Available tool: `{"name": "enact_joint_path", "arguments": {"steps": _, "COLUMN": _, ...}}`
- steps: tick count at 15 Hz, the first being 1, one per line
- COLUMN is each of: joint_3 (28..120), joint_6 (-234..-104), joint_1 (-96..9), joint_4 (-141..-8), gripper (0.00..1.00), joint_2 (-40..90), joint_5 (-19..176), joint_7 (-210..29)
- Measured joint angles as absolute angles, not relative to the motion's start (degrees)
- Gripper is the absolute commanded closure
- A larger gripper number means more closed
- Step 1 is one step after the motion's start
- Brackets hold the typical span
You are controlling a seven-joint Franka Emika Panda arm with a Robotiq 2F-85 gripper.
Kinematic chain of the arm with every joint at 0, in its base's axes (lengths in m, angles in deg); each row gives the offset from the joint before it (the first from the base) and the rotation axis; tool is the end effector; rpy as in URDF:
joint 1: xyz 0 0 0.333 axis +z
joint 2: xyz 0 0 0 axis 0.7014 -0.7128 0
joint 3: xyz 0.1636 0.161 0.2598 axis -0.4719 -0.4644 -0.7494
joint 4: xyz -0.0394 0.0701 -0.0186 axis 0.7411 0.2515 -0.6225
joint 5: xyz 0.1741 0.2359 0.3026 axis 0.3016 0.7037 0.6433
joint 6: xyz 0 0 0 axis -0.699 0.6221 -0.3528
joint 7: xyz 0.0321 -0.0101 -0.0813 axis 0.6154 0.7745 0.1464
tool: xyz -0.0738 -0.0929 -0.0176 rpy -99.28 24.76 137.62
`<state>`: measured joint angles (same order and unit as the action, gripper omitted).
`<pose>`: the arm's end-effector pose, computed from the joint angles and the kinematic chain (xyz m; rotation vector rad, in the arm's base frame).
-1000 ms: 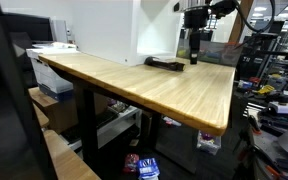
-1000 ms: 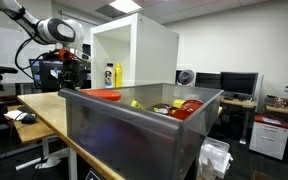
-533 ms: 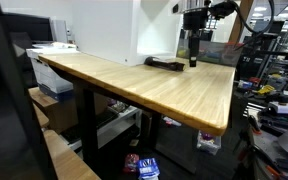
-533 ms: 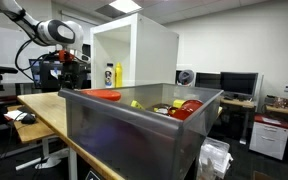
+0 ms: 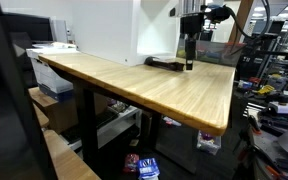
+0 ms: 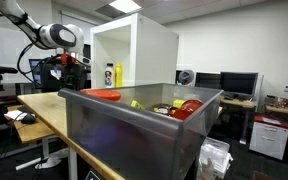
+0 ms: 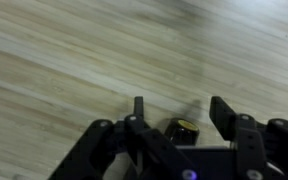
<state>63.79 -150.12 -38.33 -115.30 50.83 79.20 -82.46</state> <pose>0.4732 0.1020 0.3950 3.0311 0.4544 -0.2141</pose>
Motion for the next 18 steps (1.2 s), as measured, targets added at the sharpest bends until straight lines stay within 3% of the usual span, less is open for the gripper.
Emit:
{"name": "enact_joint_path", "arguments": {"steps": 1, "joint_3": 63.73, "joint_6": -150.62, "joint_1": -38.33, "joint_4": -115.26, "gripper": 0.38, "joint_2": 50.48, "joint_5": 79.05, "joint_7": -82.55}}
{"name": "enact_joint_path", "arguments": {"steps": 2, "joint_3": 63.67, "joint_6": -151.20, "joint_1": -38.33, "joint_4": -115.21, "gripper": 0.54, "joint_2": 50.13, "joint_5": 78.96, "joint_7": -82.63}}
{"name": "enact_joint_path", "arguments": {"steps": 4, "joint_3": 63.43, "joint_6": -152.98, "joint_1": -38.32, "joint_4": -114.97, "gripper": 0.76, "joint_2": 48.93, "joint_5": 78.91, "joint_7": -82.77}}
{"name": "enact_joint_path", "arguments": {"steps": 6, "joint_3": 63.37, "joint_6": -153.57, "joint_1": -38.30, "joint_4": -114.93, "gripper": 0.87, "joint_2": 48.69, "joint_5": 78.91, "joint_7": -82.77}}
{"name": "enact_joint_path", "arguments": {"steps": 18, "joint_3": 63.27, "joint_6": -153.92, "joint_1": -38.21, "joint_4": -114.61, "gripper": 0.90, "joint_2": 50.43, "joint_5": 78.96, "joint_7": -82.77}}
